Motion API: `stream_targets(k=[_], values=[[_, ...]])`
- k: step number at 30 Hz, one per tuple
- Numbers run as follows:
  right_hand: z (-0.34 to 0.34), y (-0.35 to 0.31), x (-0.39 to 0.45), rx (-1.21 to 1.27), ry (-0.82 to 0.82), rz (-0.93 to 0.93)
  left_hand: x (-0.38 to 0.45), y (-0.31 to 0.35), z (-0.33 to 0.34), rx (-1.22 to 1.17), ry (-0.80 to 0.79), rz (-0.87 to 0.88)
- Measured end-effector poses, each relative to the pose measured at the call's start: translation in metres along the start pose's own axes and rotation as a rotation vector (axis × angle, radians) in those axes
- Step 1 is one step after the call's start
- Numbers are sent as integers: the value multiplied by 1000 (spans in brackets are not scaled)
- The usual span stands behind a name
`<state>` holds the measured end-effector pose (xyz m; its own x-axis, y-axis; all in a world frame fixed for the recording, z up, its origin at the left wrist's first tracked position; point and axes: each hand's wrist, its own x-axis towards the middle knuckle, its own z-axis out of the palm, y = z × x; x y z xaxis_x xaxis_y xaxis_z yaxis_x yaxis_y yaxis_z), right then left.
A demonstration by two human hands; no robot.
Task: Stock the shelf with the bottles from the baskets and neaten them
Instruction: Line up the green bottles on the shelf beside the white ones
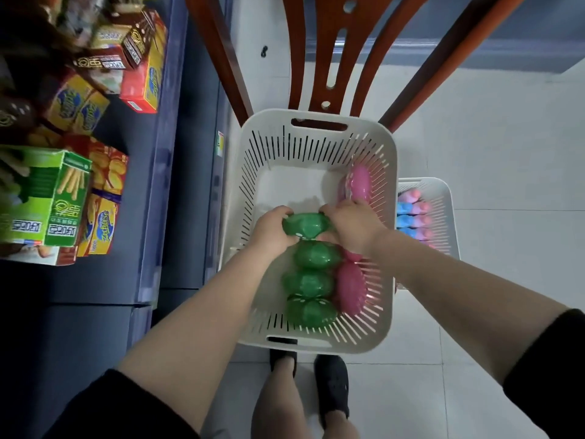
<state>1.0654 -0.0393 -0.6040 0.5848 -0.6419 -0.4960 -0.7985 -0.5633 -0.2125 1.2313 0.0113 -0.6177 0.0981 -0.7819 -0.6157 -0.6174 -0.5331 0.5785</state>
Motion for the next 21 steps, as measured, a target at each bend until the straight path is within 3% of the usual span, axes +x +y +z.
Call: stream_targets(k=[4,9,17,21], values=[[-39,-18,-34,368,180,7,-42,22,-38,-97,76,48],[-116,-48,-89,841,274,18,-129,65,-99,-178,216,189],[-248,-114,-176,962,526,-297,-279,127,-185,-267,575,411],[-311,-166,-234,1066,571,-494,-367,149,-220,-326,772,502]])
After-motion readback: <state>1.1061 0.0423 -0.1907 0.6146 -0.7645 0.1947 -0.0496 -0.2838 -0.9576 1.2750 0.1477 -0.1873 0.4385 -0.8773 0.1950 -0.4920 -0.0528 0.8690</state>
